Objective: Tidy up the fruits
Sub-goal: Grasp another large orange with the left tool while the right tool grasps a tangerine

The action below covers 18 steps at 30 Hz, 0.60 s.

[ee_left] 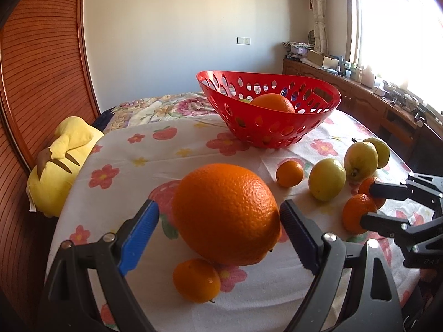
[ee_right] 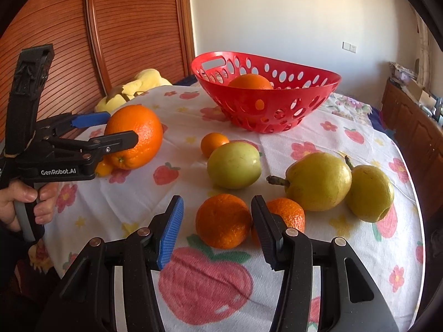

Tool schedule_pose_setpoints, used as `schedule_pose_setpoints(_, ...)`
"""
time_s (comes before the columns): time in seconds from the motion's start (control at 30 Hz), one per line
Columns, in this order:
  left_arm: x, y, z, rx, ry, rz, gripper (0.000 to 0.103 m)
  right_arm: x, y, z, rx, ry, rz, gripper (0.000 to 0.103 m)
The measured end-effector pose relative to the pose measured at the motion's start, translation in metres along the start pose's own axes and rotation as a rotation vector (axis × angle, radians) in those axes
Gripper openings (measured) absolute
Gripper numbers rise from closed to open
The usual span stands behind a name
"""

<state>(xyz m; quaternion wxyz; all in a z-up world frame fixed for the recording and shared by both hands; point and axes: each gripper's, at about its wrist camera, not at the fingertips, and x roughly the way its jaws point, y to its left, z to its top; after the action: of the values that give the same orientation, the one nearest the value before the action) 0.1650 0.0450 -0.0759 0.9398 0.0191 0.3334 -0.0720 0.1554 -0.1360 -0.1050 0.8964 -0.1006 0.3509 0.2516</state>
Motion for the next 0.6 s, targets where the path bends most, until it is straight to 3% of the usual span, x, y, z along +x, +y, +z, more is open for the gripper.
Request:
schedule_pose_setpoints(0.17,0.005,0.000,0.001,-0.011,0.028,-0.015,0.091,0.003,-0.001,-0.001,0.017,0.009,0.010,0.053)
schedule_pose_setpoints(0.4,0.030,-0.004,0.001,0.005,0.132,0.003,0.091,0.004,0.003,-0.003,-0.004,0.006,-0.009,0.055)
schedule_pose_setpoints(0.6,0.025,-0.004,0.002,0.000,0.100,-0.012,0.091,0.004,0.005,-0.004,-0.017,-0.002,-0.023,0.056)
